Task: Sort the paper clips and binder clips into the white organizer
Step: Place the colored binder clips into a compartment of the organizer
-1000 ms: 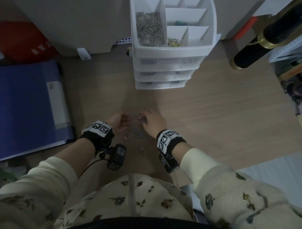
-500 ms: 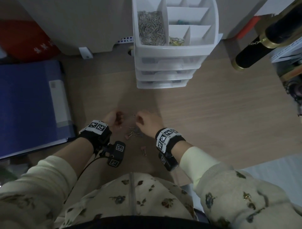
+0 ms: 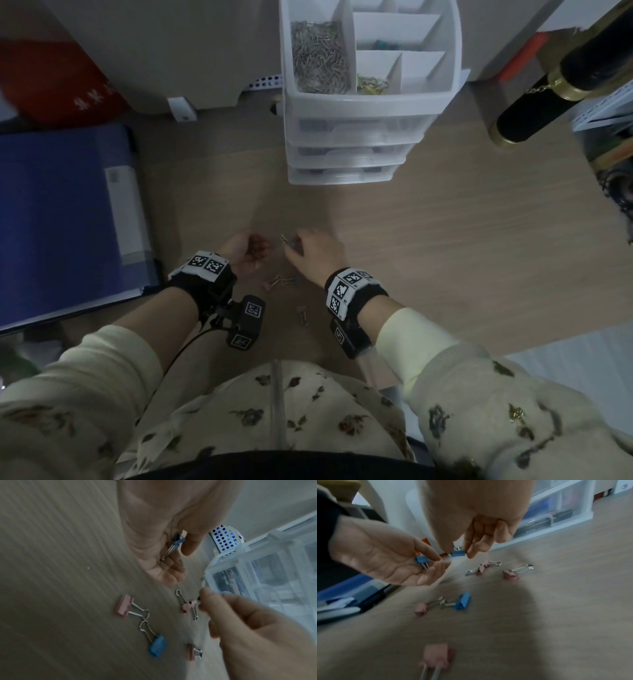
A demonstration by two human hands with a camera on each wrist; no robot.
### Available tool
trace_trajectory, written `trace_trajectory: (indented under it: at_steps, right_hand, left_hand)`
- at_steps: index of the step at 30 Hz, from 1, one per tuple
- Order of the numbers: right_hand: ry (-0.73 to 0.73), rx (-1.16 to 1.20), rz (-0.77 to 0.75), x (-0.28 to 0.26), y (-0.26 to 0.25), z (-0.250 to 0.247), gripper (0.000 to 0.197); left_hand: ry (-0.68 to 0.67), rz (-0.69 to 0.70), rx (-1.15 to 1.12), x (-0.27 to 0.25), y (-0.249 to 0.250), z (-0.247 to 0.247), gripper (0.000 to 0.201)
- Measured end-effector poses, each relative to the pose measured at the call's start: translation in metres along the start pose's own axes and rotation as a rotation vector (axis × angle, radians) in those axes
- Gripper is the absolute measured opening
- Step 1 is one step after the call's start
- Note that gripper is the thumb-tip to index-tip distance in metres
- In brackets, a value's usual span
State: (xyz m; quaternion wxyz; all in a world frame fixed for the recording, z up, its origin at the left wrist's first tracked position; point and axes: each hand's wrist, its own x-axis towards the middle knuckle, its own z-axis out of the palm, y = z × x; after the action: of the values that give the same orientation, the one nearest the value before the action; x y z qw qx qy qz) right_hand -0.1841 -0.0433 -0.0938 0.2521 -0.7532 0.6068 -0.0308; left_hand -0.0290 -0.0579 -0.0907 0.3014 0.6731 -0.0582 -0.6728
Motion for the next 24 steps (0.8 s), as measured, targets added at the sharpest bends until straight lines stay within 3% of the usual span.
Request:
trace_trajectory:
  at_steps: [2,6,11,13,15,18,24]
  right_hand:
    - [0.030,0.108,-0.061,0.001,-0.006,-0.006,0.034]
    - [-0.065,0.176,-0.186,0.002,-0.017,-0.008,0.036]
    - [0.083,0.265,-0.159,-0.002,-0.002,-0.006,0.026]
    - [0.013,0.178,-0.170,-0.005,0.007,-0.008,0.023]
    - [-0.153,0.072,-0.206,-0.010,0.012,-0.008,0.023]
    - [-0.336,-0.089,-0.234,-0.018,0.014,-0.006,0.035]
    - [-0.292,-0.129,-0.185,-0.016,0.014,-0.004,0.026]
  left_hand:
    - [-0.034,-0.009,-0.034,-0.001,-0.001,0.003,0.028]
    - [-0.105,-0.050,-0.121,-0.005,0.000,0.004,0.027]
    - [-0.132,-0.076,-0.112,-0.005,0.001,0.002,0.030]
    - [-0.100,-0.080,-0.083,-0.004,0.002,0.000,0.033]
    - [-0.078,-0.074,-0.063,-0.003,0.002,0.000,0.033]
    - [-0.061,-0.062,-0.040,-0.003,0.000,0.000,0.033]
    - [-0.052,-0.031,-0.033,-0.002,-0.003,0.001,0.036]
